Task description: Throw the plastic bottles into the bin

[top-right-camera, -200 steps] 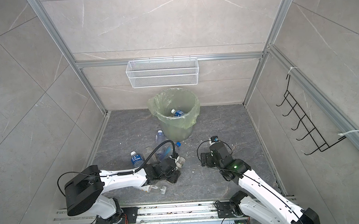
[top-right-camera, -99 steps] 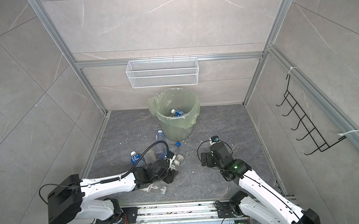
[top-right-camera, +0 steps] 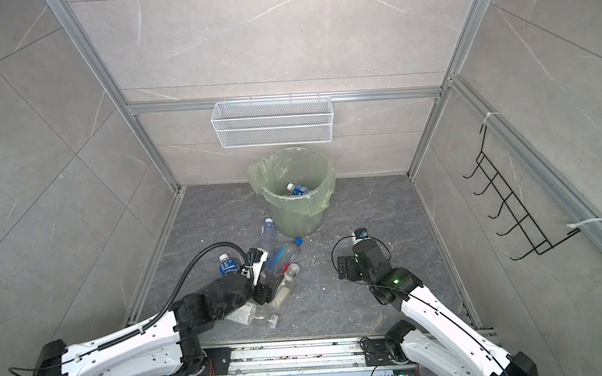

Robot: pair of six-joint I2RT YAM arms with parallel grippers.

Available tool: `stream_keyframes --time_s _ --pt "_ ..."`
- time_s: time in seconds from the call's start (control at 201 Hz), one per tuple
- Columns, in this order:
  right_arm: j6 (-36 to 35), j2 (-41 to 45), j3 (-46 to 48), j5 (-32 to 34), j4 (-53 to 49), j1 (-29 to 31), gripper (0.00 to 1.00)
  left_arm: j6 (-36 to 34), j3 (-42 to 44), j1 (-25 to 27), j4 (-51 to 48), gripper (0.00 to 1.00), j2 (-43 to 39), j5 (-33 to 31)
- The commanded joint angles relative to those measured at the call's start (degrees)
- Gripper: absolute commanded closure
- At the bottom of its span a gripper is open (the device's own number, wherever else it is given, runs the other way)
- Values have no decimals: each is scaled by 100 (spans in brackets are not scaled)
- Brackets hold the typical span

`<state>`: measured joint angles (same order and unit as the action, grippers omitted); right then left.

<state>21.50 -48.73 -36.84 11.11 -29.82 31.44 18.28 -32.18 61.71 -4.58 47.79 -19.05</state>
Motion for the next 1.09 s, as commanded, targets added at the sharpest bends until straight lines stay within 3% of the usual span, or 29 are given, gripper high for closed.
stream_keyframes --time_s 0.0,0.164,0.473,0.846,1.015,1.09 --pt "118 48 21 22 -77 19 1 -301 -41 -176 -165 24 -476 -226" --pt "118 2 20 -25 -55 12 0 -349 -227 -406 -474 23 -507 188" --pt "221 -154 -6 -488 -100 11 0 -82 -532 -373 -105 20 1558 1663" --pt "320 -330 -7 -444 -191 19 0 85 -1114 -193 45 10 2893 2152" --pt "319 -357 1 -451 -178 16 0 387 -1248 -25 70 7 3320 2014" --pt "319 -365 -2 -452 -170 16 0 517 -1328 30 -22 1 3504 1888"
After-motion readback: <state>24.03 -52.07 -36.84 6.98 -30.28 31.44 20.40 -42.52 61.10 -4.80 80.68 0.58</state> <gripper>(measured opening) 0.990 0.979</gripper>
